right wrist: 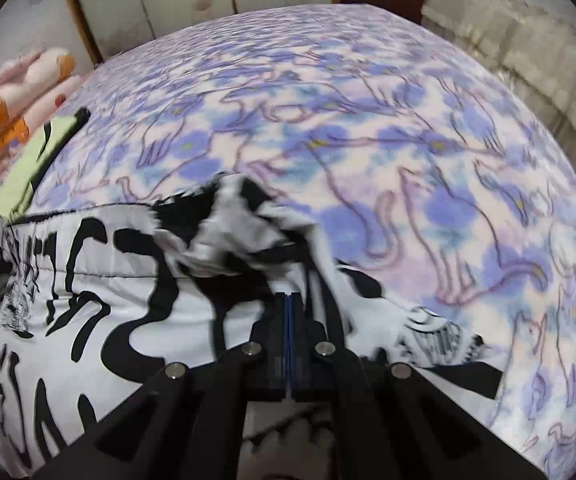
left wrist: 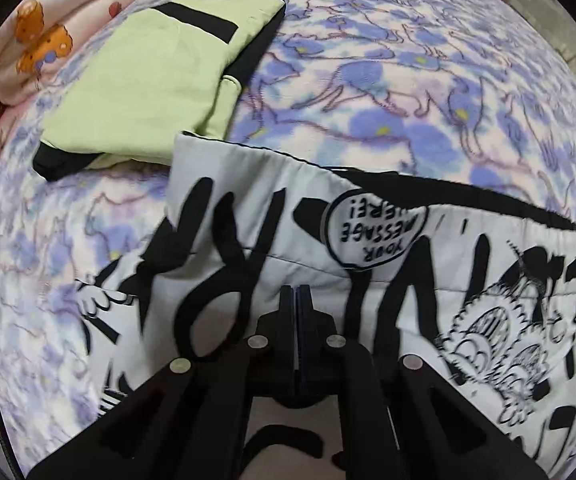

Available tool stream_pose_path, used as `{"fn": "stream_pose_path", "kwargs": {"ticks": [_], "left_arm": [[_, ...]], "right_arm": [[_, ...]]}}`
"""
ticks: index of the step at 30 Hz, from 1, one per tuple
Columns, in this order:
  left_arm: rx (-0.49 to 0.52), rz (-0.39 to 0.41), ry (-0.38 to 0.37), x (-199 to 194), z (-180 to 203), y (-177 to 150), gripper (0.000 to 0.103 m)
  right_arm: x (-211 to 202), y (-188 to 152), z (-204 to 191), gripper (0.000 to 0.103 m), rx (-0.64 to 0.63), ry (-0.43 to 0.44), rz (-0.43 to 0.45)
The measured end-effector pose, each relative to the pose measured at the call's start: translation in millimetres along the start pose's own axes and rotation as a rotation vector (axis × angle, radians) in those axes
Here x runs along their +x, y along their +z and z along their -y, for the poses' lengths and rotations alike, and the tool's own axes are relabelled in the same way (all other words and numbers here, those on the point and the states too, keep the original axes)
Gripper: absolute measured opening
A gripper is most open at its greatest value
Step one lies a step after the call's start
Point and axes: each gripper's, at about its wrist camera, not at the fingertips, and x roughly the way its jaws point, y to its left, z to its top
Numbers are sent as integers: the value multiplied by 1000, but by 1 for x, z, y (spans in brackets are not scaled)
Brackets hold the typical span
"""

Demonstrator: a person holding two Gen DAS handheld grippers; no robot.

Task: Fold large clothes

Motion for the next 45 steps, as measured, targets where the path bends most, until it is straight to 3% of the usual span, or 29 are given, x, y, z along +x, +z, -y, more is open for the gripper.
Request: {"fn": "stream_pose_path", "kwargs": {"ticks": [11,16,23,27,31,34,36,38,45], "left_arm": [[6,-4,76,-15,-23,-17,2],[-26,7,40,-24,-54,-25,2],[-27,87,-47,-87,-77,-29,5],[1,110,-89,-126,-82,-37,19],[0,145,-119,-169,-91,-56,58],[4,156,-111,-188,-96,-69,67],[19,143,-115,-198,-98,-81,74],[39,136,-116,-204,-98,-93,76],[13,74,-188,-205,-97,-134,88]], "right_arm": [[-10,3,-5,0,90,-88,-9],[-33,-6,-5,0,73,-111,13],[-98,-22,-17,0,134,-128,53],[-135,-33,-38,3,152,-118,54],[-167,-45,-58,3,161,-98,54],[-187,-55,-73,7,178,-81,42],[-197,-62,-83,19,183,-73,38],[-205,-70,-90,40,183,-67,41],[-215,-98,-122,54,155,-40,-5]]}}
